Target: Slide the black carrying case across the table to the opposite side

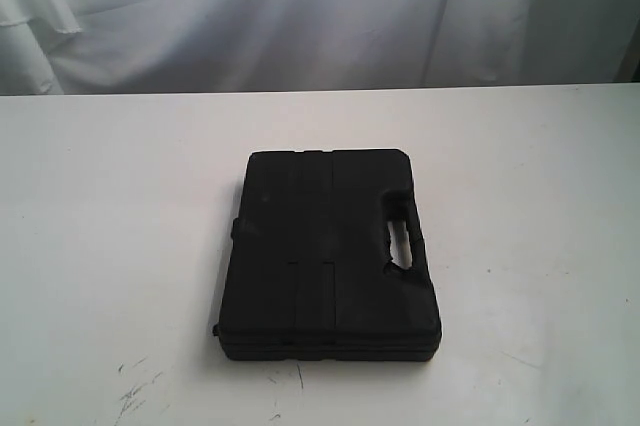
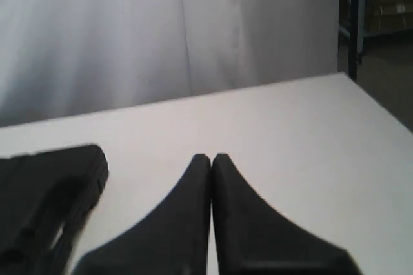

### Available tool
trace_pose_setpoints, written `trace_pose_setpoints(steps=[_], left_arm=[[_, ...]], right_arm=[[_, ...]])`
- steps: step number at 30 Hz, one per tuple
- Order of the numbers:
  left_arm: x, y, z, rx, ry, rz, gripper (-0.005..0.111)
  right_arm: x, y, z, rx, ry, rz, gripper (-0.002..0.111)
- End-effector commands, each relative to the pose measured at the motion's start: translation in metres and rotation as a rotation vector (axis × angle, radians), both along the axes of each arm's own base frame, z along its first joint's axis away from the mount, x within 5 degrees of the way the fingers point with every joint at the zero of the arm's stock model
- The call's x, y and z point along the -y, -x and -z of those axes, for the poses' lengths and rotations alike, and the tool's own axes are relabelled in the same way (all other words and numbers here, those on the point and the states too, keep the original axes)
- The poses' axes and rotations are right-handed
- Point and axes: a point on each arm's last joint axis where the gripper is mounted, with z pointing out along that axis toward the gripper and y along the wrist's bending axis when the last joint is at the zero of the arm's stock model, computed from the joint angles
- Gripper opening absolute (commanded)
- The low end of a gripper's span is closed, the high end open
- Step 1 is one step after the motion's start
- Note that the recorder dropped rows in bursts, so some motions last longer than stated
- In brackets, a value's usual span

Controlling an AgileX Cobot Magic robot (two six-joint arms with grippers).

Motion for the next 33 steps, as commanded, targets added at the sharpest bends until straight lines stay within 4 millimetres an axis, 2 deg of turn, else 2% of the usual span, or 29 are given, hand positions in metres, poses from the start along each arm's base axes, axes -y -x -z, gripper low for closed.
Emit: trace_pose_setpoints(steps=[1,3,8,12,14,18,22,23,25,27,29,30,31,32,33], left_arm=[[0.0,0.0,0.001,0.004,-0.002,-0.003,0.0],[0.0,0.0,0.001,0.004,-0.002,-0.003,0.0],[0.0,0.0,0.001,0.004,-0.002,-0.003,0.0],[0.0,0.0,0.001,0.004,-0.002,-0.003,0.0],[0.0,0.0,0.001,0.004,-0.002,-0.003,0.0],[0.0,0.0,0.001,0.004,-0.002,-0.003,0.0],[0.0,0.0,0.001,0.004,-0.002,-0.003,0.0],[0.0,0.0,0.001,0.004,-0.002,-0.003,0.0],[0.0,0.0,0.001,0.004,-0.002,-0.003,0.0],[0.0,0.0,0.001,0.004,-0.002,-0.003,0.0],[0.0,0.0,0.001,0.004,-0.002,-0.003,0.0],[0.0,0.0,0.001,0.004,-0.002,-0.003,0.0],[0.0,0.0,0.001,0.004,-0.002,-0.003,0.0],[0.0,0.0,0.001,0.004,-0.002,-0.003,0.0],[0.0,0.0,0.001,0.004,-0.002,-0.003,0.0]], right_arm=[[-0.001,0.001,-0.021,0.241,-0.025,-0.018,0.0],[-0.002,0.003,-0.028,0.326,-0.033,-0.023,0.0],[-0.002,0.005,-0.035,0.404,-0.041,-0.028,0.0],[-0.002,0.017,-0.059,0.694,-0.072,-0.045,0.0],[0.0,0.02,-0.064,0.745,-0.129,-0.038,0.0],[0.002,0.032,-0.113,0.694,-0.153,-0.038,0.0],[0.002,0.029,-0.147,0.632,-0.147,-0.036,0.0],[0.001,0.024,-0.162,0.601,-0.147,-0.042,0.0],[-0.002,0.009,-0.179,0.503,-0.148,-0.066,0.0],[-0.009,-0.018,-0.184,0.308,-0.132,-0.093,0.0],[-0.018,-0.046,-0.179,0.066,-0.101,-0.13,0.0],[-0.026,-0.062,-0.17,-0.102,-0.099,-0.15,0.0],[-0.03,-0.068,-0.164,-0.189,-0.098,-0.166,0.0],[-0.04,-0.082,-0.146,-0.403,-0.087,-0.193,0.0],[-0.044,-0.086,-0.137,-0.501,-0.076,-0.204,0.0]])
